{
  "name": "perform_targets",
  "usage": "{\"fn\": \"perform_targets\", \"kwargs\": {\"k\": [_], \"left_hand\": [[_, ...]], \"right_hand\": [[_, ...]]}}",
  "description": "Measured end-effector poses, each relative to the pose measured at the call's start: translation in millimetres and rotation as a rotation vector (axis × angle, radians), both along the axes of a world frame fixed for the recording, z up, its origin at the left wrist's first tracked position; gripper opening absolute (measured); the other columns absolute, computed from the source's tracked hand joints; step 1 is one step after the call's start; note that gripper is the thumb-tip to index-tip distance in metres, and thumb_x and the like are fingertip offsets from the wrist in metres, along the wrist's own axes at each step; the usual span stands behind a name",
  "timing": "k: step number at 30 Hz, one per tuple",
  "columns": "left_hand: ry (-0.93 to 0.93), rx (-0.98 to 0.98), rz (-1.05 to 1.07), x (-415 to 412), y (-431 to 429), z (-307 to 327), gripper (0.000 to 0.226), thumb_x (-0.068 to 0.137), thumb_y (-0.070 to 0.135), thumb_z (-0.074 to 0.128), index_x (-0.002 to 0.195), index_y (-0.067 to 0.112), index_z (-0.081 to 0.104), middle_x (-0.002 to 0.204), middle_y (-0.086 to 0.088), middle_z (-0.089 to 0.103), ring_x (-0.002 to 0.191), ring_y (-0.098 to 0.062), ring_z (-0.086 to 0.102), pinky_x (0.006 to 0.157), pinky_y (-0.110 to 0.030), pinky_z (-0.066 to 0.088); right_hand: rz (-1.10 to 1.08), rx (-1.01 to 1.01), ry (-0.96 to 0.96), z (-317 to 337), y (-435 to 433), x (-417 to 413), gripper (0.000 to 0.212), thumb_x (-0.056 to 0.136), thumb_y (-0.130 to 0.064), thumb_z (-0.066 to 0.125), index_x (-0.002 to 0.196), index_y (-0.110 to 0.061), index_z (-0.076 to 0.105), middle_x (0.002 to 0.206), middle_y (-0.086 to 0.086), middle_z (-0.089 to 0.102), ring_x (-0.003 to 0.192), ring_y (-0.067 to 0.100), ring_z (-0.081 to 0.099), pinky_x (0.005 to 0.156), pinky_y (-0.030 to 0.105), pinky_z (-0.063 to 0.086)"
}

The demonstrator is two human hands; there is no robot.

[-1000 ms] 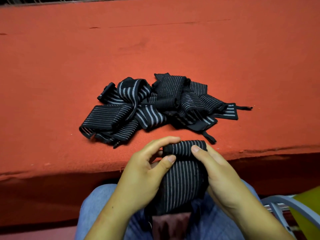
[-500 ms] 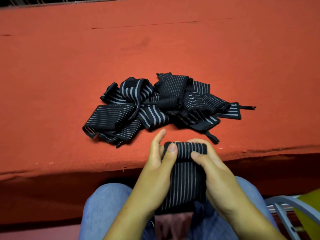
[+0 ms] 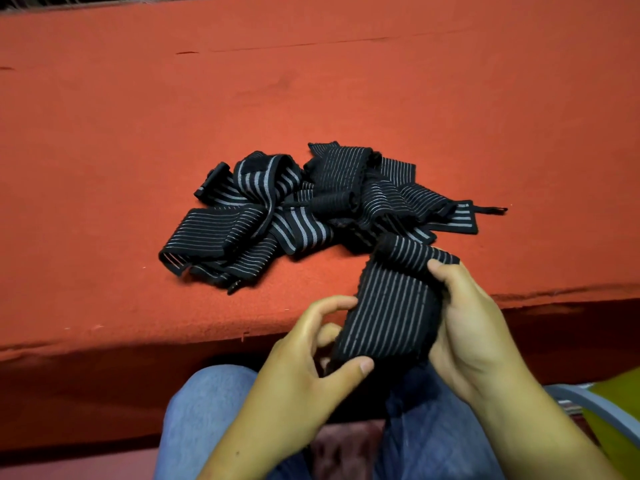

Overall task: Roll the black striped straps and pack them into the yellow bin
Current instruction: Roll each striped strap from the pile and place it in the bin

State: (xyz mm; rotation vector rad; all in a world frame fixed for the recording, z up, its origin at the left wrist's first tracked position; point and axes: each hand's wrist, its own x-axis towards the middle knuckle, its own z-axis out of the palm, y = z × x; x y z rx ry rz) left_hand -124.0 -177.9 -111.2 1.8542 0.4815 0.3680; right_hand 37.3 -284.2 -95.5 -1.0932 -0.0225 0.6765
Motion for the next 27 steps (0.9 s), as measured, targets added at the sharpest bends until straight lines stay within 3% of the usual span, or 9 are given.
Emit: {"fn": "perform_targets", "kwargs": {"k": [4,8,10,13,18,23,27], "left_hand": [[-0.007,-0.238,0.001,0.4,-2.3,-4.6,0.043,0.098,0.008,0.068,0.123,0.041,0.056,0.105,-0.004,0.079,0.099,-0.023,0.075,0.094,-0.043,0.058],[0.034,-0.272,-0.038,1.5,-1.9,-11.4,0.014,0.099,0.015,0.067,0.103,0.029,0.069,0.089,0.0,0.076,0.075,-0.013,0.064,0.069,-0.028,0.054],[0.074,-0.263,-0.065,1.3,-2.5,-14.9,0.01,0.099,0.012,0.067,0.098,0.02,0.072,0.081,0.003,0.073,0.07,-0.01,0.062,0.066,-0.024,0.053],[0.086,-0.232,-0.11,1.1,-3.7,-20.1,0.01,0.099,0.009,0.066,0.104,0.011,0.073,0.093,-0.003,0.077,0.082,-0.01,0.067,0.076,-0.031,0.059],[0.065,-0.176,-0.121,-0.8,-3.7,-22.8,0.012,0.1,0.016,0.065,0.109,0.016,0.074,0.106,-0.004,0.077,0.097,-0.012,0.07,0.095,-0.043,0.057],[0.01,-0.312,-0.208,-7.5,1.7,-17.9,0.016,0.099,0.011,0.063,0.109,0.015,0.074,0.107,-0.001,0.075,0.101,-0.008,0.065,0.09,-0.027,0.052],[-0.016,-0.457,-0.222,-8.7,2.3,-14.8,0.017,0.094,0.014,0.064,0.107,0.013,0.075,0.108,-0.007,0.076,0.102,-0.011,0.066,0.089,-0.025,0.051]], "right_hand": [[-0.019,0.036,-0.001,1.3,-2.0,1.8,0.039,0.106,-0.02,0.047,0.136,0.002,0.056,0.126,0.024,0.071,0.118,0.035,0.069,0.109,0.056,0.05],[-0.014,0.035,-0.046,1.8,-1.7,0.0,0.035,0.106,-0.019,0.047,0.132,0.001,0.058,0.127,0.026,0.068,0.108,0.03,0.071,0.107,0.054,0.051],[0.01,0.038,-0.053,2.2,-1.3,-0.9,0.034,0.105,-0.019,0.046,0.131,0.0,0.06,0.127,0.027,0.069,0.112,0.033,0.07,0.107,0.056,0.05],[0.062,0.038,-0.062,2.6,-0.8,-3.5,0.034,0.105,-0.018,0.043,0.13,-0.002,0.06,0.125,0.028,0.069,0.106,0.033,0.071,0.103,0.055,0.052],[0.117,0.089,-0.081,0.9,-0.5,-6.5,0.032,0.105,-0.016,0.041,0.128,-0.005,0.061,0.11,0.018,0.075,0.098,0.028,0.074,0.087,0.043,0.059],[0.118,0.053,-0.183,-2.5,-1.8,-2.0,0.029,0.105,-0.013,0.038,0.119,-0.012,0.064,0.107,0.014,0.075,0.099,0.026,0.073,0.092,0.045,0.055],[0.136,0.021,-0.237,-5.1,-1.3,-3.4,0.029,0.104,-0.009,0.037,0.118,-0.013,0.062,0.105,0.012,0.073,0.099,0.024,0.069,0.094,0.046,0.052]]}}
